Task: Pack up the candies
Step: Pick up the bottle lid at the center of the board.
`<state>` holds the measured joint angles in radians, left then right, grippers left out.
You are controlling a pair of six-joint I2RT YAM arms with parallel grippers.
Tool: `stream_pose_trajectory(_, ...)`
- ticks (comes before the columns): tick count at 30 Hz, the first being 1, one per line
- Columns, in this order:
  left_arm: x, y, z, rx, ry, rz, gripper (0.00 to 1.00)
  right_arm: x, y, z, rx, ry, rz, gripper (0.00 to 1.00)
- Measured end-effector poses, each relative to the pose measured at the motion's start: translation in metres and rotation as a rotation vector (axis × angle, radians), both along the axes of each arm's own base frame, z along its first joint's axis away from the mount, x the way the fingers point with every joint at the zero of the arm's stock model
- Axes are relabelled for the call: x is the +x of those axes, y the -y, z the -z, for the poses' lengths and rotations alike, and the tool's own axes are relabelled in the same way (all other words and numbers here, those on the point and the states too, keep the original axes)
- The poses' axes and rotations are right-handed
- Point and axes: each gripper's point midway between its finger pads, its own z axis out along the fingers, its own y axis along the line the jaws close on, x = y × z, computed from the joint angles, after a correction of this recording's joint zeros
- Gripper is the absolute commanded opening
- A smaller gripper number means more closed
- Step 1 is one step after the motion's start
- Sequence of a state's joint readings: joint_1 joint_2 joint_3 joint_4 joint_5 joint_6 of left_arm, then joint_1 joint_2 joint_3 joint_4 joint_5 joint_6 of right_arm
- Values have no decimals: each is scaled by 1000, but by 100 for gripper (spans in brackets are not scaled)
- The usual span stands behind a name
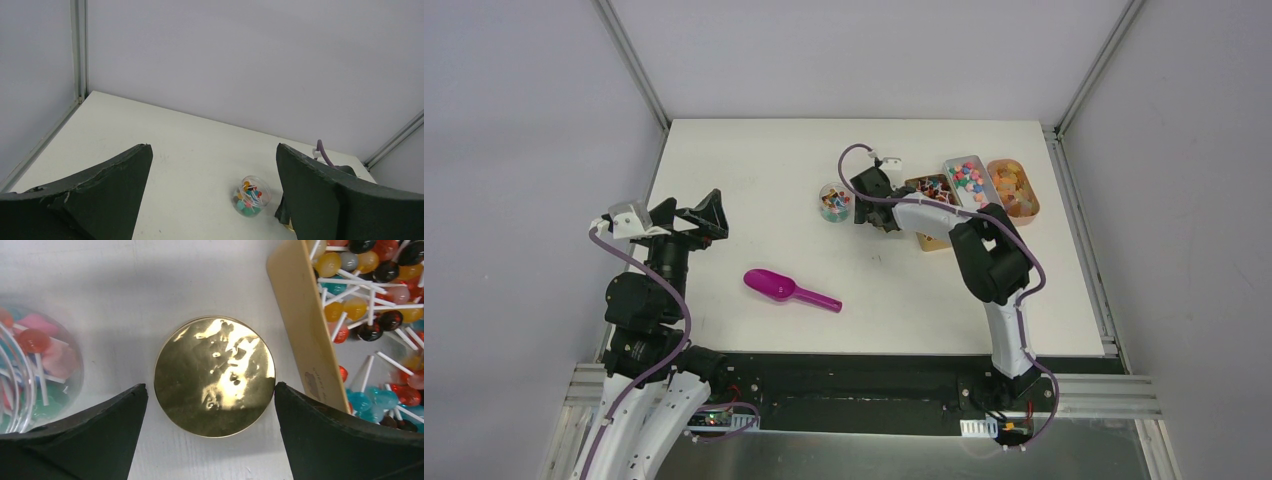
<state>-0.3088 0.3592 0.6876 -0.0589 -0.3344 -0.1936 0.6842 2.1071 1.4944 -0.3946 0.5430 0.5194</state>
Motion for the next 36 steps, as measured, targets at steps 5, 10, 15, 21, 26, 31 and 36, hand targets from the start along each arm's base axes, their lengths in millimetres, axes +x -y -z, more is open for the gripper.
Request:
stream_pose_trajectory(5,0,0,0,0,0,0,99,6,-13,4,56,34,-46,96)
stream_pose_trajectory(10,0,0,0,0,0,0,99,8,-17,4,67,53,-78,96)
stream_pose_trajectory(15,0,0,0,0,-1,0,99,9,-16,4,54,53,-98,91)
stream_pose_trajectory(21,13,7,7,18,-34,13,99,11,-17,4,43,52,-135,79)
stream_pose_trajectory(26,44,20,42,36,-172,31,99,7,-13,3,42,50,-178,73)
stream_pose_trajectory(31,73,41,71,55,-335,92,99,1,-7,-2,7,37,-234,72)
stream_pose_trajectory(36,104,61,79,30,-445,179,97,1,-9,-26,-5,58,-300,72)
